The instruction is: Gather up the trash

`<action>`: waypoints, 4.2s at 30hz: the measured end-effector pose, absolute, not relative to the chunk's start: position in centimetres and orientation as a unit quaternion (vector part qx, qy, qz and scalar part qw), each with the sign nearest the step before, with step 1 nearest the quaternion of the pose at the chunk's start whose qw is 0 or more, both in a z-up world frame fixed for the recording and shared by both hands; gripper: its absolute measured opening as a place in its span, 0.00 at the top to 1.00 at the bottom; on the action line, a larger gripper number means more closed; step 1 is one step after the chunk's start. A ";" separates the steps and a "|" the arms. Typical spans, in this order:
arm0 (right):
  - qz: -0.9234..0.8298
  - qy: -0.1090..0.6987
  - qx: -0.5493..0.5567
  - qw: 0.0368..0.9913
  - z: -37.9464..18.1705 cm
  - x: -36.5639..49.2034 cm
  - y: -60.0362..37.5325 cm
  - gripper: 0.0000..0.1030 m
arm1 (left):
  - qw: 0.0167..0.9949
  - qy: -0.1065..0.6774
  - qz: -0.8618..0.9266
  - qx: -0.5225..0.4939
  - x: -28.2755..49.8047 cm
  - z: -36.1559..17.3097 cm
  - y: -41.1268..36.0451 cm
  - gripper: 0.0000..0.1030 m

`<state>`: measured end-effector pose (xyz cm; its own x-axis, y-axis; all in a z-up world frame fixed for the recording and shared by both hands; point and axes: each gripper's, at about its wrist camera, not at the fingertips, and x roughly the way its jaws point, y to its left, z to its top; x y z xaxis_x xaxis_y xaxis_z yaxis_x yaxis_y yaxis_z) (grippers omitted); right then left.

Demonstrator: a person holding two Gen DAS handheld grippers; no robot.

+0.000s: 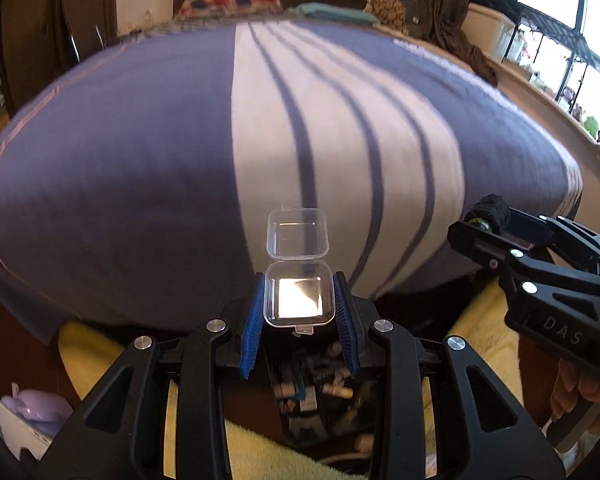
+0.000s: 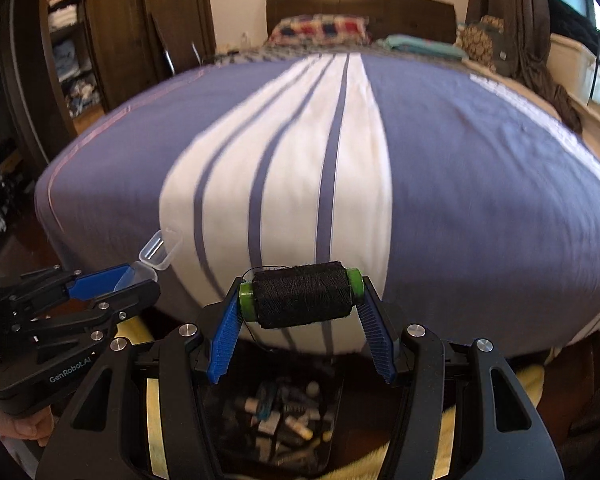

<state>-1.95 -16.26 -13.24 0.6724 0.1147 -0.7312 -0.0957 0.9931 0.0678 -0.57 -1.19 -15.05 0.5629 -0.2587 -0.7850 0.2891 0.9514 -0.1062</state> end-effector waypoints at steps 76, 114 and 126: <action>-0.025 0.228 0.008 0.973 -1.8 -9.5 -20.0 0.03 | 0.960 0.261 -0.105 -0.003 -6.7 -1.0 2.7 0.08; -0.015 0.192 -0.001 0.981 -0.3 -10.8 -18.2 0.03 | 0.971 0.217 -0.096 0.003 -8.8 0.4 2.7 0.08; -0.013 0.189 0.002 0.982 -0.3 -11.0 -18.2 0.03 | 0.972 0.216 -0.095 0.001 -8.7 0.6 2.9 0.08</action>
